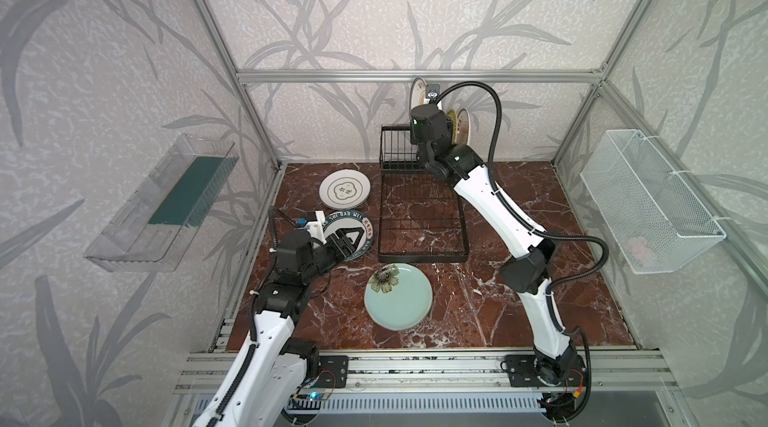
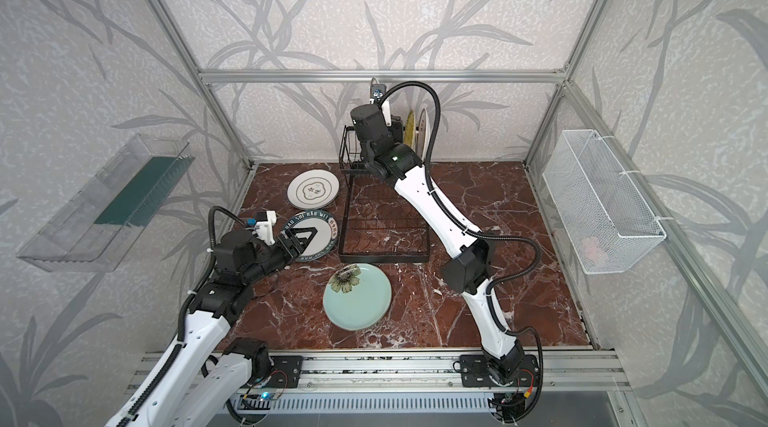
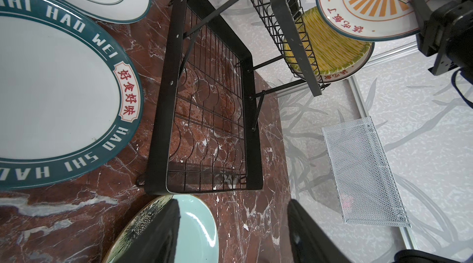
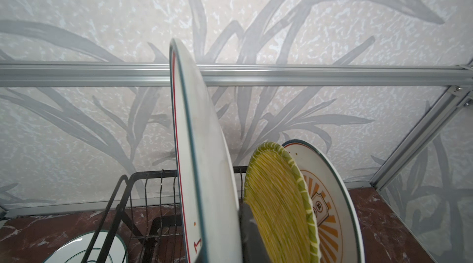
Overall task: Load plates into a dish rack
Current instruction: Place the plate on the dish rack.
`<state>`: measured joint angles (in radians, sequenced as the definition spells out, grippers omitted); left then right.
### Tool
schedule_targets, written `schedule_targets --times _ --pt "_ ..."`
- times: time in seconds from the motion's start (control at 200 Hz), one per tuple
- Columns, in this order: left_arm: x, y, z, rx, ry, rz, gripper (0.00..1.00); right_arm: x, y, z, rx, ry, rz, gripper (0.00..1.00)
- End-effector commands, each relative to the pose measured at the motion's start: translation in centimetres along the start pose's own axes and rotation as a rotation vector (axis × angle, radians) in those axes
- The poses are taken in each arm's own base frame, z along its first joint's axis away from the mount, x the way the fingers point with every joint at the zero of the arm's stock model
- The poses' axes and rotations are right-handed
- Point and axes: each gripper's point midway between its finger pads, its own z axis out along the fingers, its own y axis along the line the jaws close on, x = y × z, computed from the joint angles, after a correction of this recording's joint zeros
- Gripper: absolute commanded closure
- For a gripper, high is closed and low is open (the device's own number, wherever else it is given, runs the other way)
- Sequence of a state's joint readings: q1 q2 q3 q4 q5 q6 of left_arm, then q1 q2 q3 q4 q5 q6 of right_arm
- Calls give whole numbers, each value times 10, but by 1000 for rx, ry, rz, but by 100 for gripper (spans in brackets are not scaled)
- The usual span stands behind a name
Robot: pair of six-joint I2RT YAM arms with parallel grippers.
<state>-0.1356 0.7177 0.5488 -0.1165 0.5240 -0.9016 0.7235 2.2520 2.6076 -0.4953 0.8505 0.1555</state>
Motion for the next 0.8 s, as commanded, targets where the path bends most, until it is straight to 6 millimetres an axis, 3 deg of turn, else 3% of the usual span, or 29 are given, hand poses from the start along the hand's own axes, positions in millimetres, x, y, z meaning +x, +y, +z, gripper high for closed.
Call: schedule_targets --times 0.0,0.795 --pt "4 0 -3 15 1 -8 35 -17 -16 -8 103 -42 28 100" --pt "12 0 -3 45 20 -27 35 8 -21 -6 241 -18 -71 100"
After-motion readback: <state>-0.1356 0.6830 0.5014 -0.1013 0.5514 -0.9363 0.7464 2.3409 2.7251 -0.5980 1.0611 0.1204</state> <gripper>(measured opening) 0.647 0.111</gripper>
